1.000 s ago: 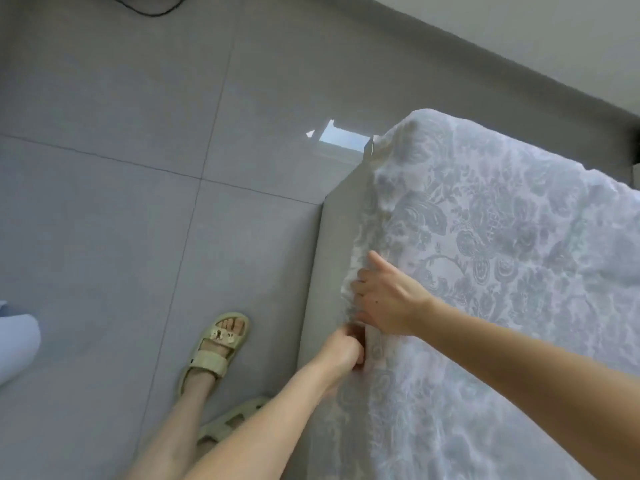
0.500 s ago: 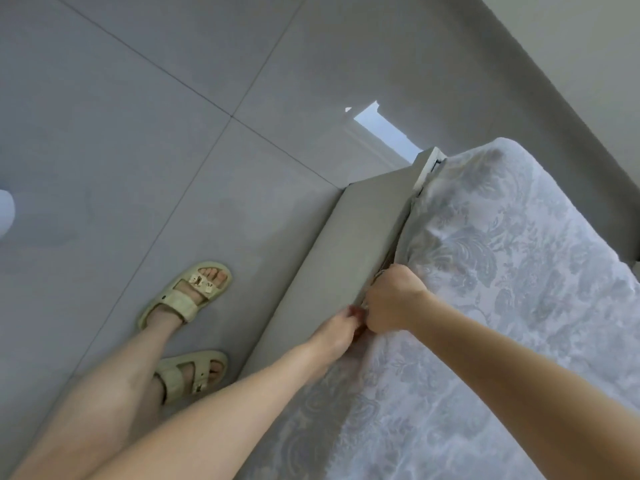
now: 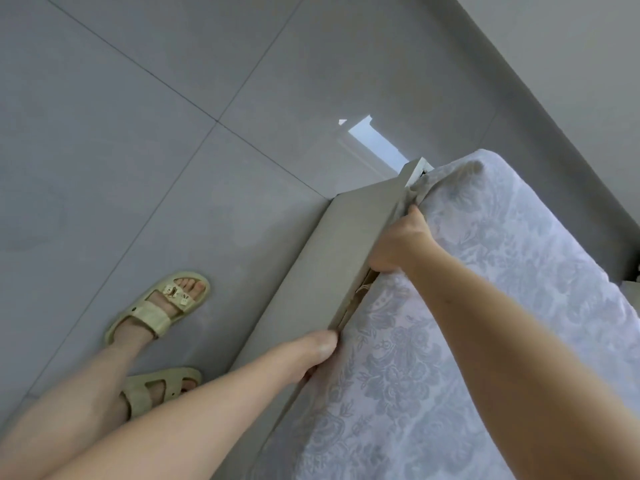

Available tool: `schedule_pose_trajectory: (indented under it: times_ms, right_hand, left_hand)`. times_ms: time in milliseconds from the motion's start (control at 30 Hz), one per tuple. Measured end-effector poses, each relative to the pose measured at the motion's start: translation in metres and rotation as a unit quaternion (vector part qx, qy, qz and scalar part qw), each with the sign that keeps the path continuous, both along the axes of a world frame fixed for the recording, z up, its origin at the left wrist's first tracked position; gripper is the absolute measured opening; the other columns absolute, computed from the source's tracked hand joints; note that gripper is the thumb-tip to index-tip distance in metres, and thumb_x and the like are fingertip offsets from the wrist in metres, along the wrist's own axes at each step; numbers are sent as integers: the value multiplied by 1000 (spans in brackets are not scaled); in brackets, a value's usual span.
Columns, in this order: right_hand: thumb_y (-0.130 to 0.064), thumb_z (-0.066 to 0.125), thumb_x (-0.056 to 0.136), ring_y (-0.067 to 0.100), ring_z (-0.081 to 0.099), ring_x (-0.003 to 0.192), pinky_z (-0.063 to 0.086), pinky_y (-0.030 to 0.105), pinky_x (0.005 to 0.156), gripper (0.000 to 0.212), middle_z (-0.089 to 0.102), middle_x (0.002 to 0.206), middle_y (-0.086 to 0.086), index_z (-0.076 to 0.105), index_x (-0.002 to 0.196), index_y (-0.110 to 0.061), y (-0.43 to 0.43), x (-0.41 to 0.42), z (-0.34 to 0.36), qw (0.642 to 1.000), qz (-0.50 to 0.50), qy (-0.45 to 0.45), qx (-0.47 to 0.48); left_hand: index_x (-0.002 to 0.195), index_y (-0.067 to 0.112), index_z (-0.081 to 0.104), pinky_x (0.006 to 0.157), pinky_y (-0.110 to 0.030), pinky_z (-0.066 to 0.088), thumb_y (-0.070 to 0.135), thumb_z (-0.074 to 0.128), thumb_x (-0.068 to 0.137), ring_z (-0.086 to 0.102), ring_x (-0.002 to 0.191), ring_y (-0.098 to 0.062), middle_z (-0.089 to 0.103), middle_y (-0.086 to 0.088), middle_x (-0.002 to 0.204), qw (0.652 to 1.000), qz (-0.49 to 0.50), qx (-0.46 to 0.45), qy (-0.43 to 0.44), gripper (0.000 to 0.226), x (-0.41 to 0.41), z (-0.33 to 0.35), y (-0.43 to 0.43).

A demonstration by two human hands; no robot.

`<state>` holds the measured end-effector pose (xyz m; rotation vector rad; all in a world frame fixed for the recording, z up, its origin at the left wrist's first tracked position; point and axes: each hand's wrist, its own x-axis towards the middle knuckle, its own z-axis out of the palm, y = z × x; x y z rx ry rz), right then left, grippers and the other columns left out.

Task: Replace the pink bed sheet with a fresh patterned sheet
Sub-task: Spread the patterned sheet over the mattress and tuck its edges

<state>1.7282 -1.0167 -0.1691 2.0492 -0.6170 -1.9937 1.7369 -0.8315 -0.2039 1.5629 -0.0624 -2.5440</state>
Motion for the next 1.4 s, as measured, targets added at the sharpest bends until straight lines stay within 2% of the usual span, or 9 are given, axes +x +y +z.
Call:
schedule_pose_trajectory:
  times_ms: [133, 267, 433, 600, 800, 933, 1067, 1267, 1400]
  right_hand:
    - [-34, 26, 89, 28, 34, 133, 23, 40, 107, 54, 39, 145, 5, 39, 141, -25, -13, 0, -23, 1000, -17, 2, -2]
    - [-25, 30, 88, 21, 50, 94, 28, 33, 104, 26, 53, 79, 0, 52, 77, -17, -15, -1, 0, 992, -30, -106, 67]
    - [-27, 35, 77, 20, 43, 51, 48, 38, 77, 37, 53, 45, -4, 50, 44, -21, -22, -47, 14, 896, 19, -436, 77]
    - [-31, 41, 82, 18, 58, 66, 46, 34, 83, 35, 59, 56, -9, 59, 54, -21, -27, -60, 25, 874, 13, -476, 97]
    - [-42, 44, 81, 18, 59, 64, 44, 39, 85, 41, 59, 52, -8, 65, 53, -22, -25, -56, 17, 880, -26, -470, 70]
    - [-44, 44, 85, 18, 54, 68, 36, 44, 99, 42, 62, 56, -6, 63, 54, -24, -20, -40, -2, 924, -7, -380, 47]
    - [-29, 37, 89, 19, 46, 75, 26, 35, 96, 33, 51, 62, -7, 48, 60, -19, -19, -23, -2, 953, 1, -300, 54]
    - [-53, 29, 90, 22, 53, 61, 29, 39, 80, 67, 58, 48, -3, 68, 50, -18, 42, -53, 2, 892, -21, -447, 54]
    - [-53, 33, 92, 21, 59, 72, 26, 47, 101, 66, 59, 51, -4, 68, 50, -16, 96, -69, 16, 865, -39, -497, 56]
  left_hand:
    - [71, 5, 55, 63, -29, 50, 17, 36, 96, 55, 58, -23, 59, -13, 70, 982, 141, -54, -109, 34, 40, -8, -57]
    - [93, 10, 56, 85, -34, 49, 18, 37, 99, 55, 82, -22, 58, -7, 88, 932, 323, -153, -51, 21, 67, 11, -143]
    - [99, 11, 60, 93, -28, 43, 31, 28, 103, 57, 93, -15, 60, -2, 93, 948, 246, -198, 26, 38, 62, 6, -210]
    - [86, 17, 54, 72, -21, 41, 49, 12, 101, 55, 81, -14, 57, 0, 86, 965, 172, -186, 75, 55, 35, 1, -245]
    - [72, 11, 51, 78, -30, 46, 60, 12, 95, 59, 87, -27, 62, -14, 97, 984, 119, -118, 64, 67, 16, -14, -279]
    - [123, 4, 52, 107, -40, 37, 55, 15, 95, 50, 116, -25, 53, -8, 126, 985, 69, -145, -55, 69, 21, -16, -284]
    - [89, 7, 54, 74, -28, 49, 49, 15, 98, 60, 80, -24, 63, -10, 85, 973, 118, -178, -86, 59, 51, -3, -267]
    - [93, 12, 57, 86, -35, 48, 55, 11, 99, 65, 87, -24, 68, -11, 93, 961, 212, -169, -59, 63, 101, 6, -180]
    - [93, 13, 59, 88, -35, 45, 56, 7, 98, 64, 85, -21, 69, -9, 93, 952, 280, -112, -52, 68, 95, -1, -95]
